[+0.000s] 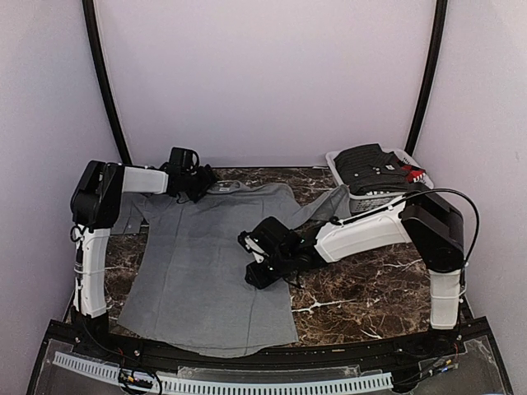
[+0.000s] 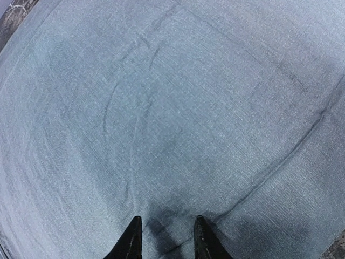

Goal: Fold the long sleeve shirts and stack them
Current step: Adjust the flattened shirt at the center of the board, then pick up the sleeve from the center of the board.

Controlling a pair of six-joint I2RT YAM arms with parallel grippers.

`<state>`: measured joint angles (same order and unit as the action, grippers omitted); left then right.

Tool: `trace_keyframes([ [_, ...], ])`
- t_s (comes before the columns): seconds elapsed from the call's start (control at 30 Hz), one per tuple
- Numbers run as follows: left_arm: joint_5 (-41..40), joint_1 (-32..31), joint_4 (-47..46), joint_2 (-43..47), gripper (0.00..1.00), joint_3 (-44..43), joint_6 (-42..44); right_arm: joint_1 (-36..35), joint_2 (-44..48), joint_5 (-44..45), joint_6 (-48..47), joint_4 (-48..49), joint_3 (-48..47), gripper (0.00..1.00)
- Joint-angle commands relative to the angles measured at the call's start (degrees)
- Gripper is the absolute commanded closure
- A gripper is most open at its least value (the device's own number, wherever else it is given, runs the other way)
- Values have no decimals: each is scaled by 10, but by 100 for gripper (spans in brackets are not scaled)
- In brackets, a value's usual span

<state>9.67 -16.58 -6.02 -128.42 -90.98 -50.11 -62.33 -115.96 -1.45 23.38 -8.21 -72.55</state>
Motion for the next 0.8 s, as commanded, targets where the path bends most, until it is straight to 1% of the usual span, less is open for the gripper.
trace_keyframes([
  [0.0, 34, 26, -44, -41, 20, -76, -40, -6, -3, 11, 2, -10, 5, 70],
  [0.17, 65, 44, -32, -110, 19, -175, -63, -7, -2, 13, 4, -21, -1, 70],
  [0.27, 82, 48, -12, -129, 18, -218, -44, -6, 5, 36, 8, -29, -3, 70],
  [0.37, 90, 49, 12, -121, 16, -243, -15, -1, 21, 51, 13, -34, -1, 70],
  [0.47, 94, 49, 27, -95, 15, -242, 19, 13, 46, 69, 16, -47, -3, 70],
  [0.57, 103, 48, 45, -66, 15, -230, 42, 29, 93, 94, 17, -49, 6, 69],
  [0.63, 108, 47, 48, -40, 15, -209, 54, 41, 119, 110, 15, -51, 14, 66],
  [0.77, 118, 41, 53, 19, 15, -148, 73, 62, 167, 171, 21, -65, 42, 63],
])
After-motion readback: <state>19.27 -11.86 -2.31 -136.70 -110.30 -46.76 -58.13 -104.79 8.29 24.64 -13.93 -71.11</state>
